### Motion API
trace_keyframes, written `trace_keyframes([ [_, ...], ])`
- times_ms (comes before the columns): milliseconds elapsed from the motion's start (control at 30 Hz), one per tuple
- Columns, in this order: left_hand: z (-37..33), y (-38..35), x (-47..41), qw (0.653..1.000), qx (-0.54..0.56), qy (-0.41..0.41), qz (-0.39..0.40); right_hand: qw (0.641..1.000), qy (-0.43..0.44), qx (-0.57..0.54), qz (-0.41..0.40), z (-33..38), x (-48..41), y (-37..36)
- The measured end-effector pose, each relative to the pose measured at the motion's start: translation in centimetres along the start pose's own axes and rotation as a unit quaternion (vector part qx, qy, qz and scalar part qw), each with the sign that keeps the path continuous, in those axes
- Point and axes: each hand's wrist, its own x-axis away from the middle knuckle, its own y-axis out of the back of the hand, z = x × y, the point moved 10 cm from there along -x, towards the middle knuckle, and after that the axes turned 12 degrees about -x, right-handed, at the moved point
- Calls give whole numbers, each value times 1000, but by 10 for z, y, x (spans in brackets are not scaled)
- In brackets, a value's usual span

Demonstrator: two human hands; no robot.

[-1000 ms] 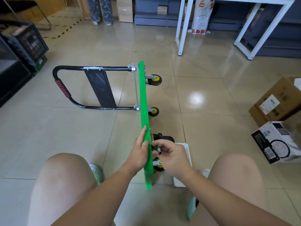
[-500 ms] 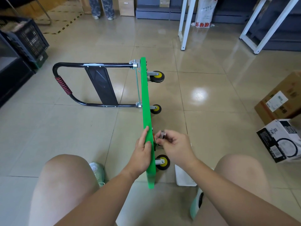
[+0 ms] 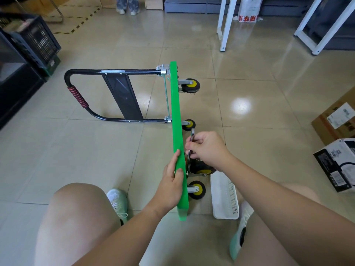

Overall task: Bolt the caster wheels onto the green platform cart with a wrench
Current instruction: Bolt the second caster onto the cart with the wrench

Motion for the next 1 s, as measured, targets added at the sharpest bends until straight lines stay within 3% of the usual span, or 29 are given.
trace_keyframes([
  [233, -2, 2, 1, 1000, -14, -1, 5, 992, 67, -78, -69, 11, 44, 38],
  [567, -10, 0, 5, 999, 28, 37, 23, 980, 176, -72, -50, -10, 112, 12],
  [800, -16, -1, 10, 996, 68, 55, 27, 976, 210, -38, -39, -26, 115, 1],
  [1000, -18, -1, 12, 996, 77, 51, 7, 983, 180, 4, -27, -13, 97, -4],
])
